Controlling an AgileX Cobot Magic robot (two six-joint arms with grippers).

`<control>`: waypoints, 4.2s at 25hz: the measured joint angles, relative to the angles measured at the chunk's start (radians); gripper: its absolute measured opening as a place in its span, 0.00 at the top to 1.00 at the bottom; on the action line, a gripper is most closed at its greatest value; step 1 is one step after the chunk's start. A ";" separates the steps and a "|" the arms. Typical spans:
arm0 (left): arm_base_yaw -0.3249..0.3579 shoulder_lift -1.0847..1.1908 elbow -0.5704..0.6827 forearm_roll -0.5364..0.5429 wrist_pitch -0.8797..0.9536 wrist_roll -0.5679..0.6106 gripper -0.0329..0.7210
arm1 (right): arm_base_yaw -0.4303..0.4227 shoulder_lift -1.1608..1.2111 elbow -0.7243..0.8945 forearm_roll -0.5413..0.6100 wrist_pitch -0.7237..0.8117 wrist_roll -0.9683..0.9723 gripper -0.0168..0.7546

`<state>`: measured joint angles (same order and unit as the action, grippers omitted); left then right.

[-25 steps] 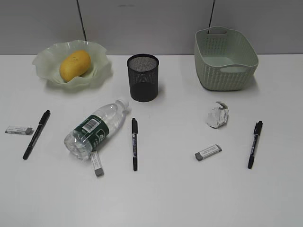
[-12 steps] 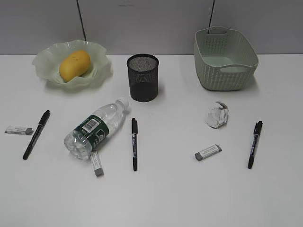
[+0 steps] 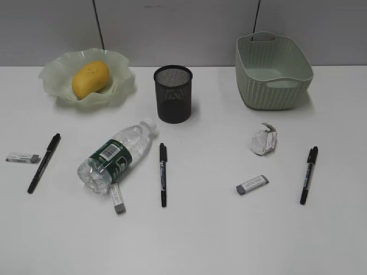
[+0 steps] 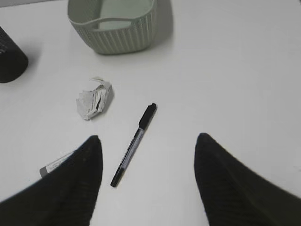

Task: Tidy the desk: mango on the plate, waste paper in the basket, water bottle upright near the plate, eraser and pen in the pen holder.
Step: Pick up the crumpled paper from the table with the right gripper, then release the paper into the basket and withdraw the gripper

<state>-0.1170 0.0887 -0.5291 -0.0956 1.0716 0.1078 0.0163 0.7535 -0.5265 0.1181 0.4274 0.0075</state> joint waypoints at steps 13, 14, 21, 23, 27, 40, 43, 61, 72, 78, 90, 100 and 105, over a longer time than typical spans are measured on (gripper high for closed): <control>0.000 0.000 0.000 0.001 0.000 -0.001 0.33 | 0.080 0.631 -0.247 0.117 0.032 0.003 0.35; 0.000 0.000 0.000 0.001 0.000 -0.002 0.33 | 0.103 0.672 -0.273 0.120 0.032 0.011 0.35; 0.000 0.000 0.000 0.001 0.000 -0.002 0.33 | 0.202 0.929 -0.461 0.124 0.052 0.087 0.28; 0.000 0.000 0.000 0.001 0.000 -0.002 0.33 | 0.221 0.992 -0.519 0.124 0.070 0.090 0.22; 0.000 0.000 0.000 0.001 0.000 -0.002 0.33 | 0.245 1.116 -0.641 0.123 0.107 0.101 0.16; 0.000 0.000 0.000 0.001 0.000 -0.002 0.33 | 0.250 1.359 -0.868 -0.020 0.230 0.210 0.16; 0.000 0.000 0.000 0.001 0.000 -0.002 0.33 | 0.250 1.385 -0.872 -0.021 0.232 0.211 0.16; 0.000 0.000 0.000 0.001 0.000 -0.002 0.33 | 0.277 1.411 -0.874 -0.005 0.229 0.175 0.66; 0.000 0.000 0.000 0.001 0.000 -0.002 0.34 | 0.277 1.411 -0.883 -0.001 0.301 0.117 0.80; 0.000 0.000 0.000 0.001 0.000 -0.002 0.34 | 0.277 1.325 -0.892 0.109 0.388 -0.027 0.80; 0.000 0.000 0.000 0.001 0.000 -0.002 0.35 | 0.269 1.224 -1.194 -0.126 0.385 0.025 0.80; 0.000 0.000 0.000 0.001 0.000 -0.002 0.35 | 0.174 1.362 -1.245 -0.195 0.190 0.045 0.81; 0.000 0.000 0.000 0.001 0.000 -0.002 0.36 | 0.169 1.435 -1.245 -0.196 0.064 0.045 0.78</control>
<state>-0.1170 0.0887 -0.5291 -0.0949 1.0716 0.1058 0.1855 2.1882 -1.7714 -0.0782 0.4911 0.0529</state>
